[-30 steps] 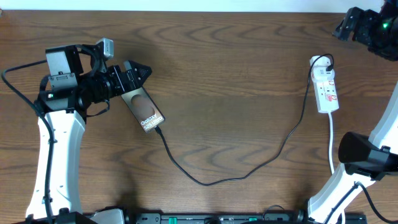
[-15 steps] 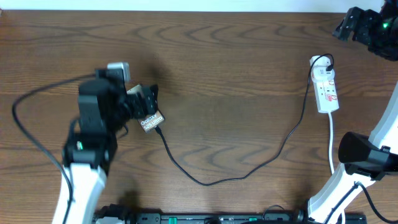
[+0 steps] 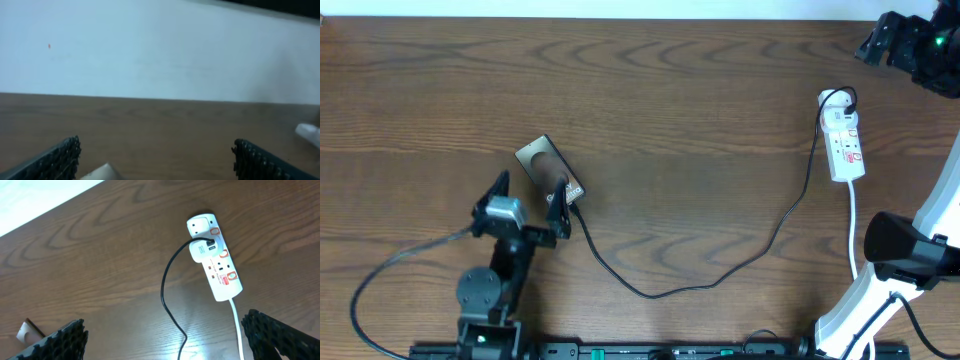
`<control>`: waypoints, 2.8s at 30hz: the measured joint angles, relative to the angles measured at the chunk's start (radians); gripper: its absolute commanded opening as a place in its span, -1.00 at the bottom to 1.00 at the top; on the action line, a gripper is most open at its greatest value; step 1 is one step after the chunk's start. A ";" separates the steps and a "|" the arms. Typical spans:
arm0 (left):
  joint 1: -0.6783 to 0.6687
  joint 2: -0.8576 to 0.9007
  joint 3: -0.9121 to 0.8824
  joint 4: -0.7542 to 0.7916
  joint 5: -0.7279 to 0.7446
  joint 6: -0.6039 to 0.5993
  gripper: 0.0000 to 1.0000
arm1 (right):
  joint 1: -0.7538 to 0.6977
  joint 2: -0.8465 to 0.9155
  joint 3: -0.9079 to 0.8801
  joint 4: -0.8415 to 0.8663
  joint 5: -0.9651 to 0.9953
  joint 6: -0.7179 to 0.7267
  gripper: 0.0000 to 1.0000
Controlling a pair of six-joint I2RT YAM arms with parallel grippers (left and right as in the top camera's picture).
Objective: Plug charger to phone and switch on socket
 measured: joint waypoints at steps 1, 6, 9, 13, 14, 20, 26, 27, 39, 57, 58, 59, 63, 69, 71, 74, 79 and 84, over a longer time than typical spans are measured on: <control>0.000 -0.025 -0.016 -0.037 0.000 0.016 0.91 | 0.000 0.000 0.000 0.000 0.000 0.000 0.99; 0.000 -0.134 -0.023 -0.184 -0.003 0.078 0.91 | 0.000 0.000 0.000 0.001 0.000 0.000 0.98; 0.000 -0.200 -0.023 -0.289 -0.004 0.116 0.91 | 0.000 0.000 0.000 0.000 0.001 0.000 0.99; 0.000 -0.303 -0.023 -0.442 -0.008 0.163 0.91 | 0.000 0.000 0.000 0.000 0.001 0.000 0.98; 0.000 -0.328 -0.023 -0.478 -0.012 0.169 0.91 | 0.000 0.000 0.000 0.000 0.001 0.000 0.99; 0.000 -0.387 -0.017 -0.538 -0.051 0.192 0.91 | 0.000 0.000 0.000 0.000 0.001 0.000 0.99; 0.000 -0.388 -0.017 -0.541 -0.056 0.193 0.91 | 0.000 0.000 0.000 0.000 0.001 0.000 0.99; 0.000 -0.388 -0.017 -0.541 -0.056 0.193 0.91 | 0.000 0.000 0.000 0.000 0.001 0.000 0.98; 0.000 -0.388 -0.016 -0.542 -0.060 0.193 0.91 | 0.000 0.000 0.000 0.000 0.001 0.000 0.98; 0.000 -0.388 -0.016 -0.542 -0.060 0.193 0.91 | 0.000 0.000 0.000 0.000 0.001 0.000 0.98; 0.000 -0.388 -0.016 -0.542 -0.060 0.193 0.91 | 0.000 0.000 0.000 0.000 0.001 0.000 0.99; 0.000 -0.388 -0.016 -0.542 -0.060 0.193 0.91 | 0.000 0.000 0.000 0.000 0.001 0.000 0.99; 0.000 -0.388 -0.016 -0.542 -0.060 0.193 0.91 | 0.000 0.000 0.000 0.000 0.001 0.000 0.99; 0.000 -0.388 -0.016 -0.542 -0.060 0.193 0.91 | 0.000 0.000 -0.002 0.011 0.000 0.000 0.98; 0.000 -0.388 -0.016 -0.542 -0.060 0.193 0.91 | 0.002 -0.008 -0.026 0.053 0.000 0.000 0.98; 0.000 -0.388 -0.016 -0.542 -0.060 0.193 0.91 | 0.007 -0.066 -0.160 0.194 0.001 0.000 0.98; 0.000 -0.388 -0.016 -0.542 -0.061 0.193 0.91 | 0.048 -0.273 -0.556 0.502 0.003 0.004 0.99; 0.000 -0.389 -0.014 -0.545 -0.065 0.193 0.91 | 0.077 -0.530 -0.974 0.782 0.000 0.007 0.98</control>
